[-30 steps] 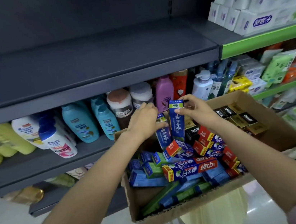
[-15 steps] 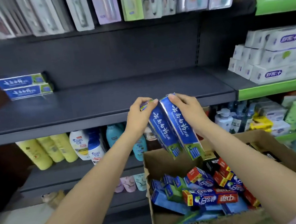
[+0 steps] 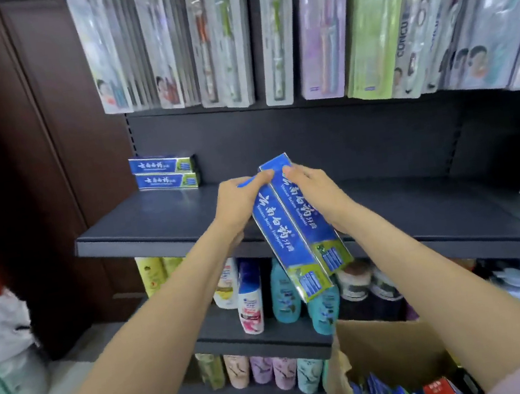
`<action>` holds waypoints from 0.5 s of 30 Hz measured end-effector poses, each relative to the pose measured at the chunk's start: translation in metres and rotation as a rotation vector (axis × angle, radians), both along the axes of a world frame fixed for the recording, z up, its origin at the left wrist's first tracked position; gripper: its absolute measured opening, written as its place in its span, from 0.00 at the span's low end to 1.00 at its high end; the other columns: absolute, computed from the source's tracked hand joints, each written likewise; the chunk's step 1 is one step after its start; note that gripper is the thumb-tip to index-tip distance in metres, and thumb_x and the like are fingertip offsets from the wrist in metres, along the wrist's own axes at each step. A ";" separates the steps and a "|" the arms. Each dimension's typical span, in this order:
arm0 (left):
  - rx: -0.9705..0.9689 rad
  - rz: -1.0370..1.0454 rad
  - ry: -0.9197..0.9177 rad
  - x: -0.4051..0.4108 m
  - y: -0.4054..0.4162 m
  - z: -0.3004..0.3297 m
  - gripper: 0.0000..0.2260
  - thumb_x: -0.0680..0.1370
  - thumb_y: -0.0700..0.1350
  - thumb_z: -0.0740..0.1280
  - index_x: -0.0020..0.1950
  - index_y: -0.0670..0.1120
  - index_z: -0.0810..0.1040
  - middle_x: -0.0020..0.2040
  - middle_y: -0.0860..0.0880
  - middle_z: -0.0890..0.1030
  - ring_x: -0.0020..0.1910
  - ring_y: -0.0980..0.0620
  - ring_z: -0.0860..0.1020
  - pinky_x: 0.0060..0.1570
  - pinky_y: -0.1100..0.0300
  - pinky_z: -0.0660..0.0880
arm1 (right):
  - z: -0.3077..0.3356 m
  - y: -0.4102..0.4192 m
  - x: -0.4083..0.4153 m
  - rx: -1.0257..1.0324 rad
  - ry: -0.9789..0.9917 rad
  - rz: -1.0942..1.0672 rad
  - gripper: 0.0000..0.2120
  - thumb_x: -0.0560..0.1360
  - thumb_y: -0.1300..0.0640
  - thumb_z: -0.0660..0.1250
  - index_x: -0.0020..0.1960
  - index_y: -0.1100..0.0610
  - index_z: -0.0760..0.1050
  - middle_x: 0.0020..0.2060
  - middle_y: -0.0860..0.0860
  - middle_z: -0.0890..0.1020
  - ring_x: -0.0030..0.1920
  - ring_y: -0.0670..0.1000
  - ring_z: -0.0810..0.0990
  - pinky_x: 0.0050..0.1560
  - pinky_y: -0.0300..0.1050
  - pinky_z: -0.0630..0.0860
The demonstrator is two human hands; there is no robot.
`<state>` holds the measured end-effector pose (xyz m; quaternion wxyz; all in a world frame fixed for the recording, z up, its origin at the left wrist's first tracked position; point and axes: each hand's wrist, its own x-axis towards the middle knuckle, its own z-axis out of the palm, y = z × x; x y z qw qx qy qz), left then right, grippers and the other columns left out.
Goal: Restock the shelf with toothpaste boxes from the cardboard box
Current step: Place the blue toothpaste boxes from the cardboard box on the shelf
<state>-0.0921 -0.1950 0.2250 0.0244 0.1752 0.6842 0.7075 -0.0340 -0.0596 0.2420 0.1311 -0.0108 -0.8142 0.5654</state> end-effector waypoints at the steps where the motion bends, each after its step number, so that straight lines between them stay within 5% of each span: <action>1: 0.035 0.038 -0.027 -0.012 -0.012 0.001 0.13 0.75 0.49 0.70 0.36 0.41 0.75 0.31 0.50 0.82 0.28 0.57 0.81 0.31 0.67 0.75 | 0.000 -0.011 -0.011 0.019 -0.036 0.053 0.09 0.80 0.51 0.57 0.53 0.47 0.76 0.45 0.50 0.84 0.43 0.50 0.84 0.45 0.44 0.78; 6: 0.108 0.196 -0.117 -0.087 -0.080 -0.003 0.15 0.72 0.51 0.73 0.43 0.40 0.76 0.37 0.47 0.83 0.32 0.53 0.81 0.29 0.66 0.76 | -0.004 -0.065 -0.077 0.159 -0.030 0.057 0.13 0.76 0.60 0.64 0.60 0.53 0.71 0.45 0.45 0.78 0.42 0.43 0.78 0.40 0.37 0.74; 9: 0.106 0.292 -0.097 -0.147 -0.125 -0.007 0.34 0.60 0.65 0.75 0.53 0.40 0.79 0.50 0.43 0.83 0.47 0.46 0.82 0.50 0.52 0.80 | -0.005 -0.102 -0.132 0.262 0.043 -0.030 0.20 0.71 0.58 0.72 0.61 0.56 0.72 0.48 0.49 0.78 0.45 0.48 0.77 0.39 0.35 0.70; 12: 0.079 0.372 -0.080 -0.210 -0.175 -0.014 0.31 0.55 0.70 0.70 0.43 0.46 0.80 0.51 0.43 0.82 0.48 0.45 0.79 0.52 0.50 0.75 | -0.004 -0.142 -0.192 0.472 0.070 -0.055 0.24 0.71 0.57 0.73 0.65 0.55 0.73 0.55 0.56 0.78 0.55 0.52 0.76 0.46 0.36 0.66; 15: 0.079 0.417 -0.118 -0.236 -0.212 -0.006 0.25 0.57 0.69 0.70 0.38 0.49 0.75 0.48 0.42 0.82 0.48 0.42 0.79 0.53 0.45 0.76 | 0.001 -0.170 -0.233 0.680 0.090 -0.064 0.25 0.73 0.57 0.71 0.68 0.54 0.71 0.50 0.51 0.71 0.56 0.53 0.74 0.50 0.40 0.65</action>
